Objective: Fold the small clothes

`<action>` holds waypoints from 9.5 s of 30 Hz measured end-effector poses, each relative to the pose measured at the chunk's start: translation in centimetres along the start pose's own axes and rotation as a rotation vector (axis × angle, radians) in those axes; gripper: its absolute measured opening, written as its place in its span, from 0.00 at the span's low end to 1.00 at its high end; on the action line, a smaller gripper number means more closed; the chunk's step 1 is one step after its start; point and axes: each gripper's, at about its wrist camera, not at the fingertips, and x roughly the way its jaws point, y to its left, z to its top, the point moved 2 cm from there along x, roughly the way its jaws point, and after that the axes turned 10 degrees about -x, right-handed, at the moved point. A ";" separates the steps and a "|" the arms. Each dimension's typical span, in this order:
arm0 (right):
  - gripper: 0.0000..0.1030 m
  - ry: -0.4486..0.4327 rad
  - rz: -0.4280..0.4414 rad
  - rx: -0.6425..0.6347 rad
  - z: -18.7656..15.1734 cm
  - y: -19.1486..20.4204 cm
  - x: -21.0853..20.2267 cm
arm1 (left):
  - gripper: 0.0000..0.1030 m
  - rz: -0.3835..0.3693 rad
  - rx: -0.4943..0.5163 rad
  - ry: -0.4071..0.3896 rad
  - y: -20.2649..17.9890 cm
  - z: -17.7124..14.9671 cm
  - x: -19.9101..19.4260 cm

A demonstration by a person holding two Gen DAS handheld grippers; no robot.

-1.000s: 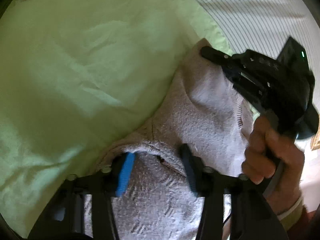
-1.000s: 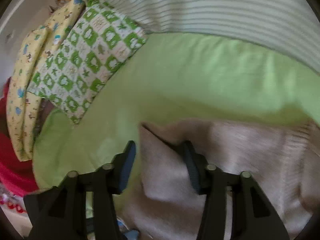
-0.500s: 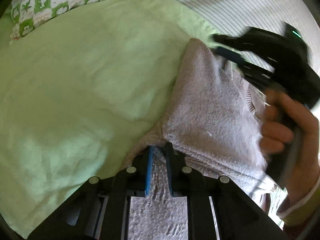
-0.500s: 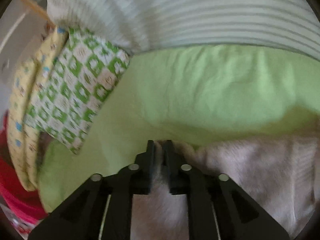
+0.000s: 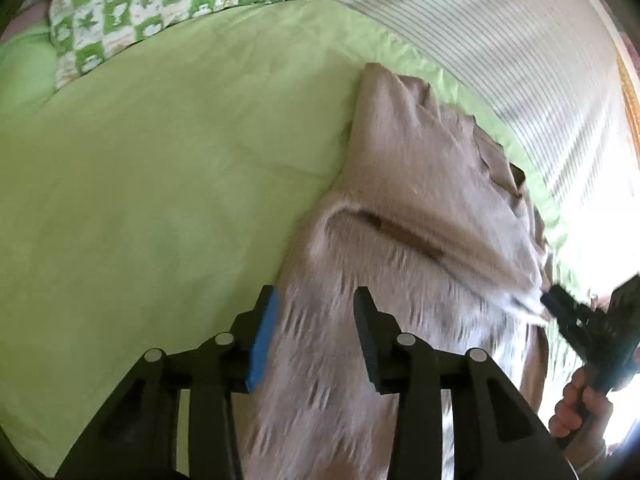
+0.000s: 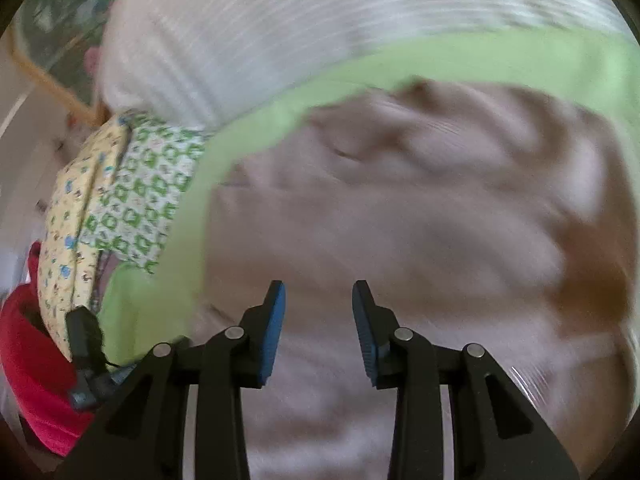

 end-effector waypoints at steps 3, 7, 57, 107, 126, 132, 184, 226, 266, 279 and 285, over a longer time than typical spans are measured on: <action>0.41 -0.011 -0.081 0.037 -2.9 -2.6 -3.4 | 0.50 0.019 0.013 0.011 1.1 -1.3 -1.5; 0.46 -0.023 -0.179 0.080 -6.6 -5.7 -7.6 | 0.56 0.048 0.049 0.049 3.4 -4.3 -3.1; 0.08 0.072 -0.106 0.335 -30.9 -3.9 -16.0 | 0.07 -0.103 0.227 0.329 8.4 -21.5 -7.6; 0.07 -0.357 0.016 0.290 5.8 -10.8 -10.3 | 0.06 -0.257 0.130 -0.085 -12.0 10.7 0.2; 0.08 -0.221 -0.094 0.365 9.3 -18.0 -1.0 | 0.11 -0.113 0.107 -0.031 -13.1 15.1 12.4; 0.25 -0.216 -0.088 0.400 9.6 -17.9 -1.6 | 0.17 -0.163 0.049 -0.016 -12.2 15.2 10.4; 0.09 -0.221 -0.300 0.086 8.7 -14.4 1.2 | 0.28 -0.126 0.331 -0.031 -13.6 11.2 9.3; 0.37 -0.137 -0.212 0.081 -2.6 -2.3 -4.5 | 0.78 -0.063 -0.276 0.034 -0.1 -2.4 2.2; 0.62 -0.110 0.095 0.346 1.7 -13.5 -4.1 | 0.25 -0.173 0.735 0.015 -27.9 -13.9 6.9; 0.70 -0.001 0.177 0.212 5.2 -11.5 0.5 | 0.79 -0.020 0.754 -0.095 -21.7 -12.7 3.9; 0.49 0.074 0.151 0.141 6.2 -10.2 2.7 | 0.80 0.037 0.752 -0.052 -20.2 -12.2 6.9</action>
